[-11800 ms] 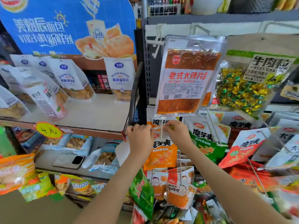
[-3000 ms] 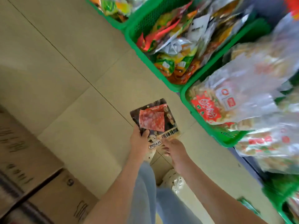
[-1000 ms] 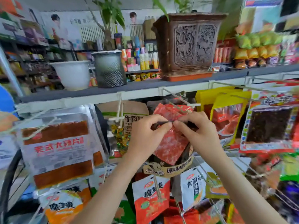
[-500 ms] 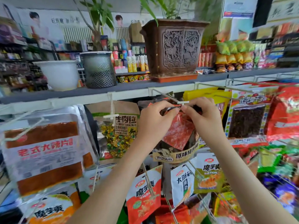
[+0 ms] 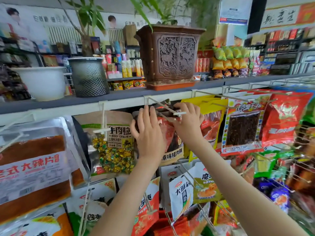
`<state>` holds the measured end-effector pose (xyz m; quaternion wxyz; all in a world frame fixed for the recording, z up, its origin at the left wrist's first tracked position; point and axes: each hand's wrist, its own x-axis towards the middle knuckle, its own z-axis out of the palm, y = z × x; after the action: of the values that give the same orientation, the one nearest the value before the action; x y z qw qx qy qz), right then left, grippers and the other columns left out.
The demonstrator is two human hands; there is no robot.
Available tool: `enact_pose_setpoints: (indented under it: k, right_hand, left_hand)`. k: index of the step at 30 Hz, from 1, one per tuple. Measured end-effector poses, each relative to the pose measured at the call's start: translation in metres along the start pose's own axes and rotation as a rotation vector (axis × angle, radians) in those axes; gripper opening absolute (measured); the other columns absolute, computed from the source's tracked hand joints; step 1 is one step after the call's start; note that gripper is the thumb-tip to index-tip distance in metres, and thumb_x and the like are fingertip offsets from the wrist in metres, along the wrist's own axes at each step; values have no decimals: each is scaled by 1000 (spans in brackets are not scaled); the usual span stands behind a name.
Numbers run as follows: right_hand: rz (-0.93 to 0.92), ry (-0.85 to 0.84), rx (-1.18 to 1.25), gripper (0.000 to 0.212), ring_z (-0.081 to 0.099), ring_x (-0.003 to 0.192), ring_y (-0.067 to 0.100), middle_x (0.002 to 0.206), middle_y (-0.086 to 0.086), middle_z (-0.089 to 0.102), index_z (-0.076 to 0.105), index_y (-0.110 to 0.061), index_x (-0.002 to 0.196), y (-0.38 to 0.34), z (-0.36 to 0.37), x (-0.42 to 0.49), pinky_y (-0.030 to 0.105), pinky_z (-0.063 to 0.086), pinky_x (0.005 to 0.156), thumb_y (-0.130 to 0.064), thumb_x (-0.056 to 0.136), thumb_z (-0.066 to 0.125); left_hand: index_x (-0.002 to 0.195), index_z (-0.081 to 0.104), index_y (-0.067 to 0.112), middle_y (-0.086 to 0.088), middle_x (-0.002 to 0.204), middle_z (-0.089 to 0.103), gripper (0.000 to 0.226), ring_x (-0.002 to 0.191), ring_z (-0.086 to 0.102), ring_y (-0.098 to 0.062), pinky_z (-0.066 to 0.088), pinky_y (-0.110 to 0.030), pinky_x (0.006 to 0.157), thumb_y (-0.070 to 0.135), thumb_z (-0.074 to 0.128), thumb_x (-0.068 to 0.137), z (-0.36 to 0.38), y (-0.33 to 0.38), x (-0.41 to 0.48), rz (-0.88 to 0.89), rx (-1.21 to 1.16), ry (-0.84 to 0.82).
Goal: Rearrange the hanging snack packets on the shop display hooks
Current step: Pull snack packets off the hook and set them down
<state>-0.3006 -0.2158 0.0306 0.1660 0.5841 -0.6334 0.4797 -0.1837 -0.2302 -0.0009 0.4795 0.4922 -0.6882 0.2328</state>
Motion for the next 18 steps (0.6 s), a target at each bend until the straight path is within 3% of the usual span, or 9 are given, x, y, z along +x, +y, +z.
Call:
enact_pose_setpoints:
  k: [3, 6, 8, 11, 13, 15, 18]
  right_hand:
    - [-117, 20, 3, 42, 35, 115, 24, 122, 8, 53, 52, -13, 121, 19, -12, -27, 49, 34, 92, -24, 81, 55]
    - [-169, -36, 1, 41, 34, 111, 18, 123, 6, 54, 52, -14, 121, 50, -28, -61, 37, 33, 89, -20, 82, 60]
    - [-193, -60, 2, 40, 40, 104, 20, 117, 8, 57, 52, -14, 117, 74, -45, -79, 31, 33, 84, -14, 78, 61]
    - [-118, -146, 27, 36, 52, 96, 29, 107, 10, 60, 57, -9, 112, 126, -82, -101, 34, 37, 82, -8, 77, 51]
    - [-51, -202, 5, 36, 54, 94, 34, 103, 12, 60, 58, -7, 111, 175, -116, -117, 41, 42, 81, -11, 79, 44]
    - [34, -214, -28, 34, 55, 93, 38, 102, 16, 60, 58, -4, 111, 232, -157, -135, 46, 46, 79, -8, 78, 47]
    - [197, -238, -94, 35, 53, 95, 39, 103, 17, 57, 56, -1, 115, 323, -220, -168, 47, 45, 81, -2, 80, 53]
  left_hand:
    - [142, 29, 4, -18, 150, 27, 71, 137, 24, -31, 18, -50, 109, 25, 62, 83, -6, 24, -28, -60, -39, -23]
    - [137, 32, 6, -19, 145, 31, 71, 130, 29, -34, 21, -50, 105, 20, 67, 76, -8, 64, -70, -36, -162, -32]
    - [132, 38, 8, -15, 141, 36, 58, 125, 33, -31, 23, -46, 102, 17, 58, 78, -3, 96, -93, 12, -271, -84]
    - [118, 53, 7, -11, 119, 57, 44, 109, 52, -27, 39, -40, 93, 19, 41, 77, 9, 156, -110, 128, -395, -223]
    - [110, 58, 5, -11, 105, 63, 40, 98, 57, -26, 45, -36, 84, 15, 44, 74, 22, 205, -122, 200, -472, -363]
    - [113, 59, 3, -14, 107, 63, 42, 98, 60, -32, 48, -38, 84, 9, 55, 71, 36, 263, -140, 252, -533, -523]
    - [125, 53, 6, -13, 125, 57, 43, 117, 52, -32, 38, -39, 99, 11, 52, 82, 51, 361, -175, 306, -549, -740]
